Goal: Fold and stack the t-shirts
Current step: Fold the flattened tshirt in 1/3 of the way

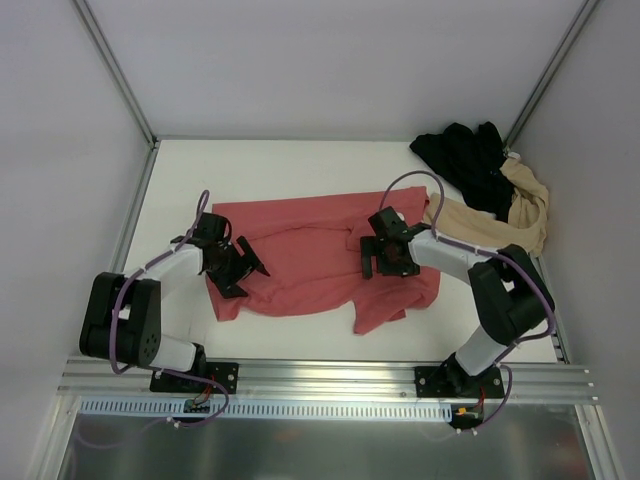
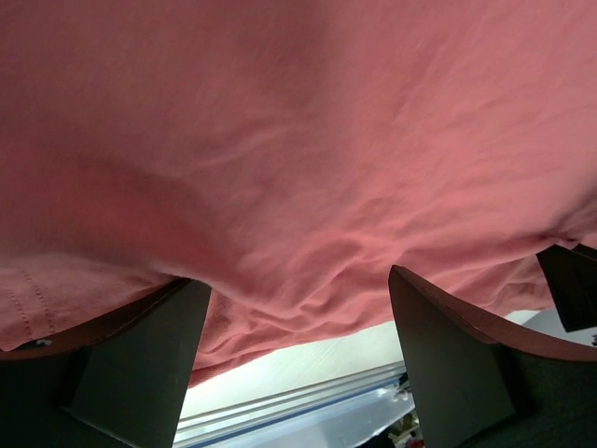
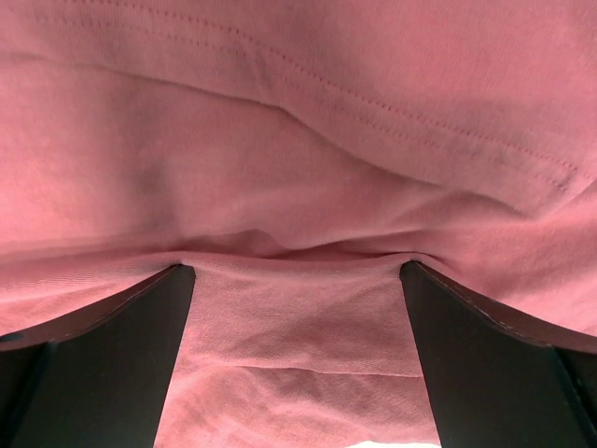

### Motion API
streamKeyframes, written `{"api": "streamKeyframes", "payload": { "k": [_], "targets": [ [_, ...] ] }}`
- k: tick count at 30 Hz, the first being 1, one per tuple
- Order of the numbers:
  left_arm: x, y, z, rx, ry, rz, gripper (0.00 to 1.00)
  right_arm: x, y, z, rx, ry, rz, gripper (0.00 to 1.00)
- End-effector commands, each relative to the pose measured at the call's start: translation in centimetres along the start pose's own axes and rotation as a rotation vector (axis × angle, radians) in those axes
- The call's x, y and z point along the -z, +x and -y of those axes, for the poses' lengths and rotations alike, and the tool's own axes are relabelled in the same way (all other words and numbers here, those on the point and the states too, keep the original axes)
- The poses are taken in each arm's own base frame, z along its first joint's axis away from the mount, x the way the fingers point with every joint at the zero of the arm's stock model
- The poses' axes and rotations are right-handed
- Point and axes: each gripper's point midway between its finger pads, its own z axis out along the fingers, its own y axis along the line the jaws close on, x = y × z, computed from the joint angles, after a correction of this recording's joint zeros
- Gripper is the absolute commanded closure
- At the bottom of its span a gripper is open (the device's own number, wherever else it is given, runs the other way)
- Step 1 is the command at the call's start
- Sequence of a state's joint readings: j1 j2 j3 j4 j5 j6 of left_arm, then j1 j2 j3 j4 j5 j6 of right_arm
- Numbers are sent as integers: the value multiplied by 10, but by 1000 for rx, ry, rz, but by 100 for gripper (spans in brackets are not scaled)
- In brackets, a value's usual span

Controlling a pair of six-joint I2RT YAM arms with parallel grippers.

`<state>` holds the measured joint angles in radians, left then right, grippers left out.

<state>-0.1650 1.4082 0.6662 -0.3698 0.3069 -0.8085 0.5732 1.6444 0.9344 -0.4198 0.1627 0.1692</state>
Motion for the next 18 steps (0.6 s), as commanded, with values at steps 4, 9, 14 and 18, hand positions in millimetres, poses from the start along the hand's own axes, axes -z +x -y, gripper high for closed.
{"api": "streamKeyframes", "payload": {
  "k": [4, 9, 14, 18],
  "targets": [
    [-26, -21, 3, -14, -40, 29, 20, -25, 5, -5, -7, -33, -57, 1],
    [-36, -31, 2, -7, -82, 25, 20, -33, 2, -7, -5, -36, -74, 1],
    [-40, -46, 5, 9, -97, 37, 20, -36, -9, -10, -2, -49, -73, 1],
    [-40, -61, 8, 21, -92, 53, 20, -40, -17, -9, -8, -56, -77, 0]
  ]
}}
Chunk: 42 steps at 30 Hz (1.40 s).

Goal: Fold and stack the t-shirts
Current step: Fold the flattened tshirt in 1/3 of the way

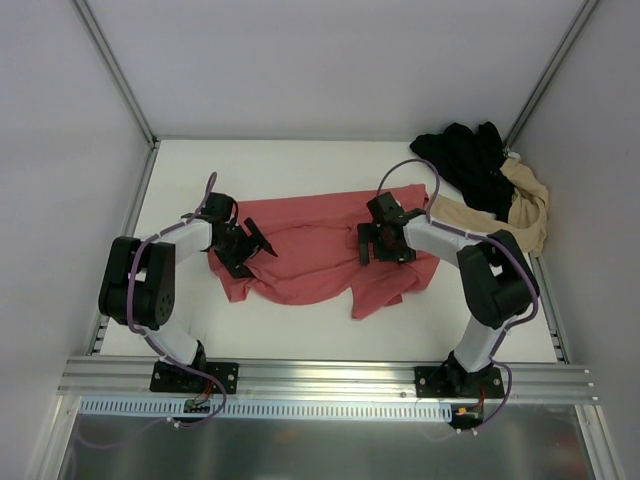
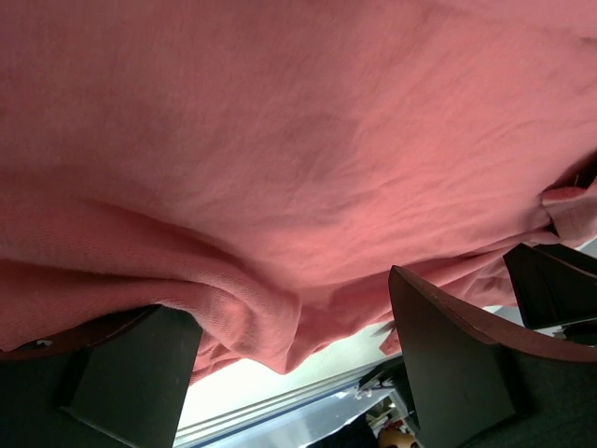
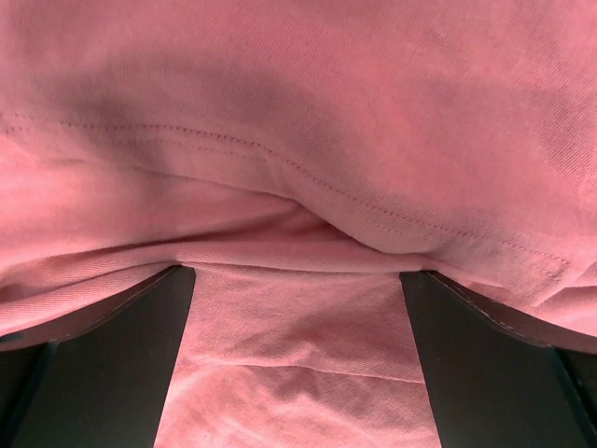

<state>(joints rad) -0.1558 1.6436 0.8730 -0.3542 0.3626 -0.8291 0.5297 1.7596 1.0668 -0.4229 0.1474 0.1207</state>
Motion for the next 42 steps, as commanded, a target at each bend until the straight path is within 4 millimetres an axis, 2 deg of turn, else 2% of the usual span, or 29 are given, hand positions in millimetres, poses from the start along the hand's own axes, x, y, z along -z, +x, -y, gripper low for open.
{"api": "streamKeyframes", "payload": {
  "k": [1, 14, 15, 20, 21, 23, 24, 25, 27, 31, 36, 39, 42],
  "targets": [
    [-20, -30, -30, -12, -118, 99, 20, -30, 18, -5, -11, -53, -94, 1],
    [-22, -77, -5, 7, -117, 109, 20, -46, -17, -6, -29, -78, -105, 0],
    [-19, -85, 3, 0, -104, 126, 20, -46, -23, -12, -35, -114, -105, 1],
    [-21, -105, 13, -3, -111, 124, 20, -51, -42, -12, -51, -133, -111, 1],
    [-18, -113, 23, -13, -94, 137, 20, -52, -46, -12, -51, -138, -111, 1],
    [-22, -118, 24, -9, -103, 127, 20, -55, -56, -14, -59, -149, -115, 1],
    [-20, -125, 32, -18, -90, 140, 20, -58, -57, -14, -57, -150, -123, 1],
    [-24, -126, 31, -15, -98, 130, 20, -57, -69, -15, -65, -157, -106, 0],
    [-24, -133, 37, -25, -94, 135, 21, -57, -66, -15, -77, -167, -145, 1],
    [-30, -137, 36, -23, -98, 127, 21, -58, -65, -14, -87, -189, -151, 1],
    [-27, -151, 42, -39, -97, 134, 21, -56, -68, -15, -104, -222, -179, 0],
    [-22, -150, 44, -41, -85, 130, 21, -50, -70, -19, -112, -254, -170, 1],
    [-20, -138, 38, -40, -83, 117, 21, -38, -69, -21, -125, -273, -160, 1]
  ]
}}
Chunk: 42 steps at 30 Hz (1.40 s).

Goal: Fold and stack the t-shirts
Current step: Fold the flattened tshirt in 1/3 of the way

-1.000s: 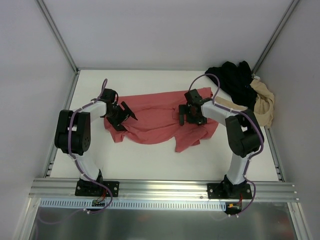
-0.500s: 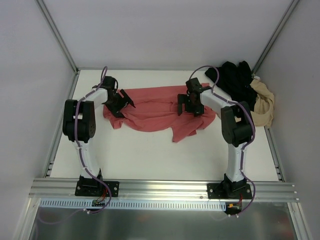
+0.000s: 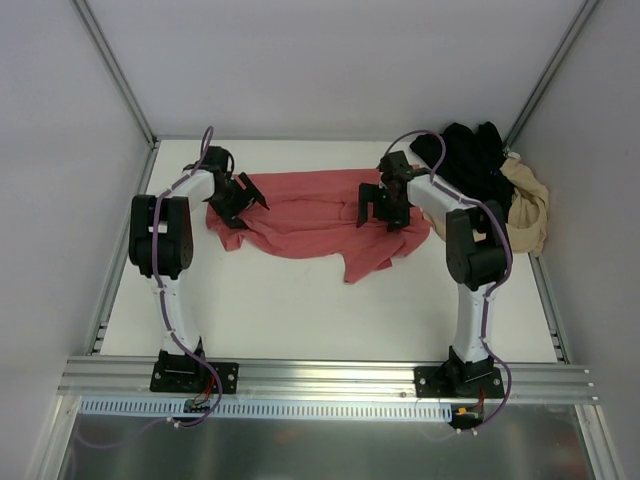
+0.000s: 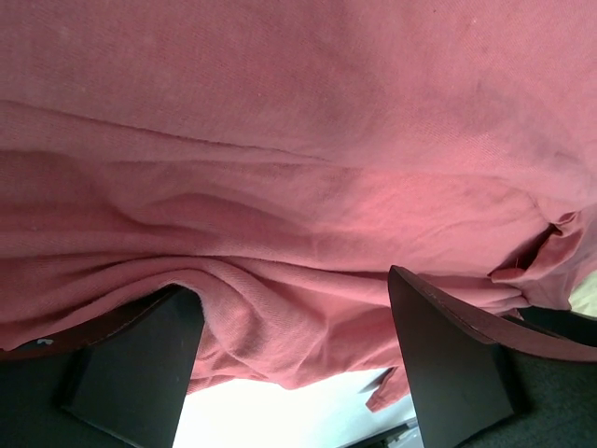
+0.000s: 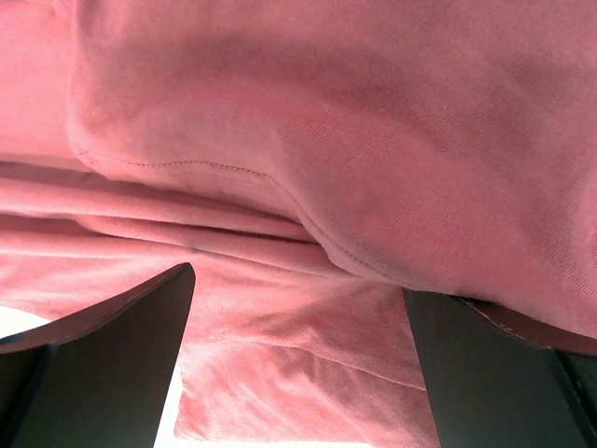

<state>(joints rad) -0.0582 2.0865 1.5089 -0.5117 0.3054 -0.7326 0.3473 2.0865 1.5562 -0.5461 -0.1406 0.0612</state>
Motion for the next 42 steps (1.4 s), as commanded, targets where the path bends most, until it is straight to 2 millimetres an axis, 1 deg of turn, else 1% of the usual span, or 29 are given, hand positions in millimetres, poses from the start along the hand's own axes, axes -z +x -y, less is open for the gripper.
{"api": "streamKeyframes", "payload": {
  "k": [1, 2, 3, 5, 6, 7, 9, 10, 11, 12, 14, 16, 20, 23, 24, 26, 27, 29, 30, 32, 33, 34, 35, 36, 37, 38, 40, 41, 42],
  "targets": [
    [6, 4, -22, -26, -55, 17, 21, -12, 37, -3, -29, -53, -111, 0],
    [4, 13, -30, -22, -60, 4, 21, -10, 39, -4, -33, -62, -108, 1],
    [15, 8, -19, -33, -25, 34, 21, -6, 51, -3, -46, -67, -120, 1],
    [9, 31, -40, -15, -48, -6, 21, -4, 59, -3, -54, -79, -111, 1],
    [9, 37, -44, -10, -47, -12, 21, -3, 65, -2, -59, -83, -113, 0],
    [10, 48, -52, -2, -52, -24, 21, -1, 76, 0, -71, -83, -112, 1],
    [13, 56, -55, -5, -42, -24, 21, 2, 87, 2, -78, -81, -115, 1],
    [16, 66, -61, -1, -48, -32, 21, 4, 96, 3, -80, -81, -116, 1],
    [17, 69, -63, -1, -46, -30, 21, 5, 101, 4, -82, -79, -118, 1],
    [22, 72, -61, -9, -33, -20, 21, 7, 105, 3, -78, -79, -116, 0],
    [23, 83, -70, -9, -46, -31, 21, 9, 114, 4, -80, -77, -118, 1],
    [28, 90, -75, -14, -46, -29, 21, 11, 118, 4, -73, -73, -118, 0],
    [40, 94, -79, -30, -53, -10, 21, 22, 121, 2, -57, -71, -99, 1],
    [53, 96, -78, -50, -54, 5, 21, 30, 125, 5, -43, -49, -94, 1],
    [61, 93, -76, -59, -50, 30, 21, 37, 127, 7, -35, -38, -81, 1],
    [68, 95, -76, -68, -49, 38, 21, 44, 129, 11, -31, -23, -68, 0],
    [76, 94, -73, -77, -39, 57, 21, 51, 131, 15, -22, -7, -55, 0],
    [83, 97, -72, -83, -32, 62, 21, 61, 131, 20, -9, 27, -26, 1],
    [92, 97, -66, -92, -6, 81, 21, 75, 132, 19, 8, 31, -5, 0],
    [102, 99, -63, -102, 12, 93, 20, 89, 132, 23, 28, 63, 29, 1],
    [113, 100, -57, -114, 39, 120, 20, 98, 138, 23, 42, 77, 26, 1],
    [119, 101, -54, -128, 51, 131, 20, 114, 133, 20, 53, 68, 71, 1],
    [125, 102, -52, -138, 64, 144, 19, 121, 134, 21, 63, 84, 90, 0],
    [137, 105, -47, -151, 91, 166, 18, 129, 139, 23, 67, 96, 92, 1],
    [143, 109, -45, -164, 113, 169, 18, 143, 138, 19, 63, 75, 133, 1],
    [155, 112, -39, -188, 149, 196, 18, 146, 145, 20, 64, 70, 133, 0],
    [163, 121, -39, -206, 175, 202, 18, 151, 156, 19, 52, 50, 138, 1],
    [174, 127, -34, -230, 213, 224, 18, 152, 168, 19, 39, 29, 140, 1],
    [178, 131, -35, -237, 225, 230, 18, 150, 174, 20, 32, 23, 143, 1]
  ]
}}
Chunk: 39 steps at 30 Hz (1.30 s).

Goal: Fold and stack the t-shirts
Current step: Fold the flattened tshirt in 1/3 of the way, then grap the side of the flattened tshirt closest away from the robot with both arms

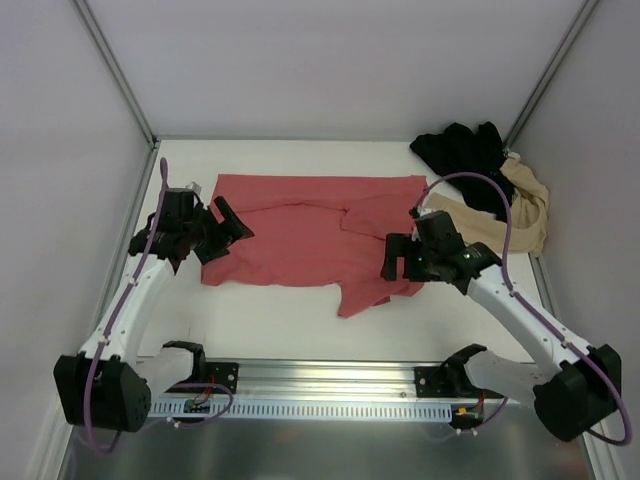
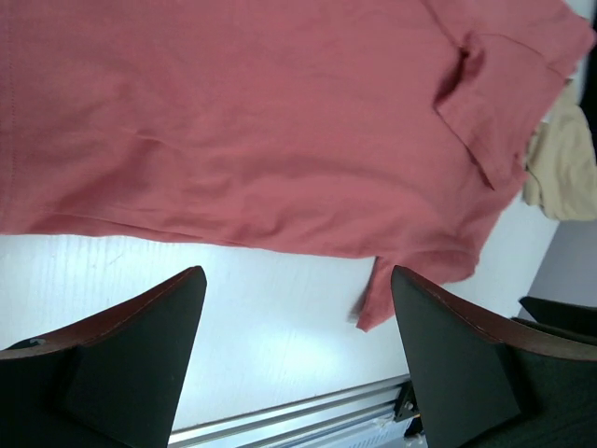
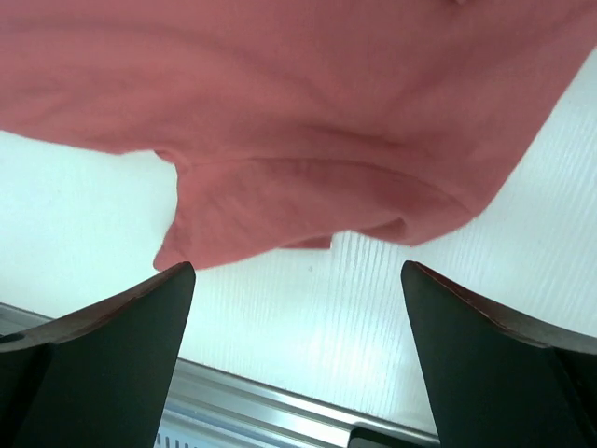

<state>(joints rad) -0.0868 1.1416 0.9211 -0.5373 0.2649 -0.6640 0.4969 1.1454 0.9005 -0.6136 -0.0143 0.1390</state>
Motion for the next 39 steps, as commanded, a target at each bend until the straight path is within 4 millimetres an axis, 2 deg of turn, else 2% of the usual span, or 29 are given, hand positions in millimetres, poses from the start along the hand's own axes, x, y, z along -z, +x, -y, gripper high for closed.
{"api": "streamKeyframes", "payload": {
  "k": [1, 2, 4, 5, 6, 9, 13, 29, 36, 39],
  "targets": [
    [21, 25, 1, -48, 44, -28, 17, 4, 44, 15, -41, 46, -67, 2],
    [25, 29, 2, -62, 61, -24, 17, 0, 62, 20, -58, 48, -81, 7],
    [35, 36, 1, -76, 79, -6, 17, -8, 73, 23, -76, 41, -75, 16],
    [41, 38, 3, -86, 100, 11, 17, -12, 82, 17, -96, 2, -96, 26],
    [43, 40, 2, -91, 102, 13, 17, -21, 94, 20, -107, 0, -110, 30],
    [46, 46, -4, -106, 96, 14, 17, -35, 109, 19, -127, -14, -134, 37],
    [45, 51, -11, -115, 74, 4, 17, -44, 113, 16, -136, -18, -136, 38],
    [37, 52, -19, -124, 42, -10, 17, -75, 106, 6, -128, -28, -130, 42],
    [37, 51, -22, -136, 26, -9, 17, -76, 108, 16, -110, 17, -124, 46],
    [36, 50, -21, -137, 25, -6, 17, -74, 105, 27, -100, 72, -98, 48]
  ]
}}
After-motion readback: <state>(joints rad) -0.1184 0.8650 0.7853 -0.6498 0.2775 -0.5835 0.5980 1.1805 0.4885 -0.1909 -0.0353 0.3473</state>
